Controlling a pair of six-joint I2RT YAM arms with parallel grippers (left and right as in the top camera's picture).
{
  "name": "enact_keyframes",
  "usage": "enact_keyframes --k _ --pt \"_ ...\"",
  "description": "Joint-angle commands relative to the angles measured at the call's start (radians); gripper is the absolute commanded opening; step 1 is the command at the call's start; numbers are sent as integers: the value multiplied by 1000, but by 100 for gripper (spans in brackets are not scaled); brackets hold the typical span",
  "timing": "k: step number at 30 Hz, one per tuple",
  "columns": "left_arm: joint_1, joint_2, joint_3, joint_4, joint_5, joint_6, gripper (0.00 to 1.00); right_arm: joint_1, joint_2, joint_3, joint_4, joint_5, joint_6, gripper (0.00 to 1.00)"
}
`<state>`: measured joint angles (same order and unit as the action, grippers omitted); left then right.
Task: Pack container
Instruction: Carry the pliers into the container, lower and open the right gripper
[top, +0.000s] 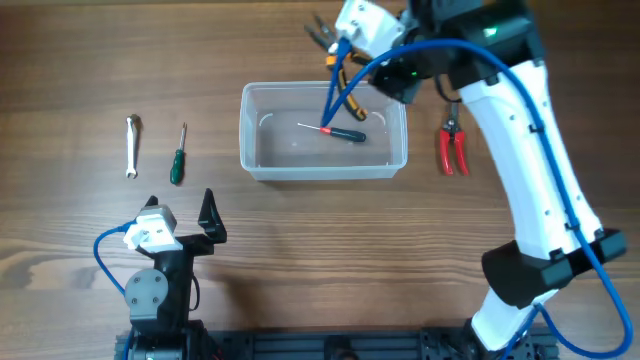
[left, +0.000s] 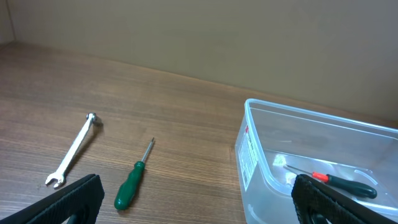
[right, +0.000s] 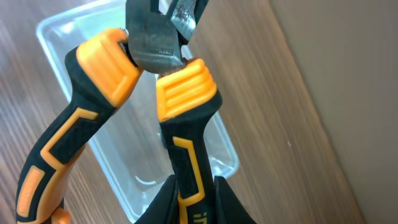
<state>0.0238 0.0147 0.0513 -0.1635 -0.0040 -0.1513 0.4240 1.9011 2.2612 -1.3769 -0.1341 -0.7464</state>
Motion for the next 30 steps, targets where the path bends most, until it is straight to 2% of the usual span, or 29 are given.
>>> enact_keyframes --k 1,15,30 --pt "-6 -8 -6 4 -13 16 100 43 73 1 6 -32 -11 4" --pt "-6 -8 -6 4 -13 16 100 55 328 1 58 -52 15 4" --pt "-6 -8 -6 4 -13 16 100 56 338 -227 184 -74 16 4"
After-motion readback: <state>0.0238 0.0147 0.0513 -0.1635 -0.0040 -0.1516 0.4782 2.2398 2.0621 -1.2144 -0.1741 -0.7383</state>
